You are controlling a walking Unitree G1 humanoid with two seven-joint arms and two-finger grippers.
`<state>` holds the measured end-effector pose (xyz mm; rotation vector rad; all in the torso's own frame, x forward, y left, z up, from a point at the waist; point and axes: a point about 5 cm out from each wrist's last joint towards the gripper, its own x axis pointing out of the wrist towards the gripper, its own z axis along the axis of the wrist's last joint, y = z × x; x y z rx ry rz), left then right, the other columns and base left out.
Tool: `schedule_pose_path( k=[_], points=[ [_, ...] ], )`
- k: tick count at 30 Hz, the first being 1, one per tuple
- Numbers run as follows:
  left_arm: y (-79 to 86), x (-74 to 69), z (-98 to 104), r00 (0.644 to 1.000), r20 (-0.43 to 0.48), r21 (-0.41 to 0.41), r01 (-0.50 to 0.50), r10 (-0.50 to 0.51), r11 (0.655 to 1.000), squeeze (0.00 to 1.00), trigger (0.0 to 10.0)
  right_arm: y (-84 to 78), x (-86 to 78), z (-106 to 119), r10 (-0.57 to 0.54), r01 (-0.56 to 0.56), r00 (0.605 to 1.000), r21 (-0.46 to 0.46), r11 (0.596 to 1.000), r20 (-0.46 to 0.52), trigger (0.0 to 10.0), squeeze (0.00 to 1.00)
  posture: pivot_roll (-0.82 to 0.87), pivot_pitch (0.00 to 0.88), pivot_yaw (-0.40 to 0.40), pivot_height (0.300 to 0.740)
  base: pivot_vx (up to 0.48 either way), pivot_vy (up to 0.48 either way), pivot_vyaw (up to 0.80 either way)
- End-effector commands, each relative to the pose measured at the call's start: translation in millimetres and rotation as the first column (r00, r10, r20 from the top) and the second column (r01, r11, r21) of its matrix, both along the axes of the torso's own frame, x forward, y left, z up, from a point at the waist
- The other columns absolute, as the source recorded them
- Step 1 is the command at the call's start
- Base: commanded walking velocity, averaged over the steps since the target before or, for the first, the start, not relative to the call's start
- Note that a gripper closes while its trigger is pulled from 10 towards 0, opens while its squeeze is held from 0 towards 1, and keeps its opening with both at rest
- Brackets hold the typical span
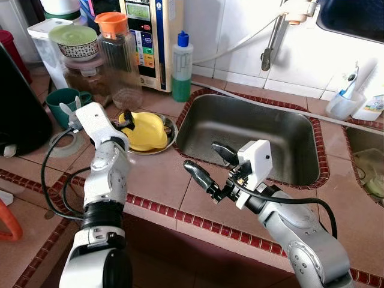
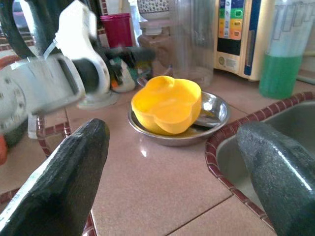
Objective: Kitchen organization
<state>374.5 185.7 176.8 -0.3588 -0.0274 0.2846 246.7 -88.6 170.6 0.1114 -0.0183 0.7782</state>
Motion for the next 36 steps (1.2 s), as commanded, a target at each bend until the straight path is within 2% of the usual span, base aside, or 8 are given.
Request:
schedule_pose_path(
  k=[1,3,6,13,17,32,36],
  points=[
    [5.2,2.6,2,1.000,-0.001,-0.013,-0.027,0.027,1.000,0.00,10.0,2.3,-3.7,5,0.008,-0.009,1.000,0.003,1.000,0.015,10.0,0.95,0.09,0.000,-0.017,0.740,0.000,0.000,0.00],
    [14.9,6.2,5,0.999,0.006,-0.026,-0.049,0.049,0.998,0.00,10.0,3.3,-4.4,4,0.009,-0.009,1.000,0.006,1.000,0.013,10.0,0.95,0.09,0.000,-0.018,0.740,0.000,0.000,0.00],
    [18.0,10.2,8,0.999,0.008,-0.041,-0.048,0.049,0.998,0.00,10.0,3.9,-5.3,4,0.008,-0.008,1.000,0.007,1.000,0.011,10.0,0.95,0.09,0.000,-0.018,0.740,0.000,0.000,0.00],
    [15.0,13.6,0,0.999,-0.030,-0.119,-0.048,0.045,0.992,0.00,10.0,4.8,-7.8,5,0.010,-0.010,1.000,0.009,1.000,0.006,10.0,0.95,0.08,0.000,-0.021,0.740,0.000,0.000,0.00],
    [9.5,19.0,-8,0.998,-0.062,-0.207,-0.024,0.012,0.978,0.00,10.0,5.0,-10.8,4,0.009,-0.009,1.000,0.011,1.000,0.000,10.0,0.95,0.08,0.000,-0.025,0.740,0.000,0.000,0.00],
    [-0.9,25.6,-8,0.998,-0.067,-0.234,0.006,-0.022,0.972,0.00,10.0,4.0,-8.4,6,-0.001,0.001,1.000,0.011,1.000,-0.001,10.0,0.95,0.10,0.008,-0.023,0.740,0.000,0.000,0.00],
    [-3.9,23.8,-14,0.997,-0.080,-0.241,0.004,-0.024,0.971,0.00,10.0,3.3,-9.2,5,0.015,-0.015,1.000,0.005,1.000,-0.003,10.0,0.95,0.10,0.009,-0.031,0.740,0.000,0.000,0.00]
  ],
)
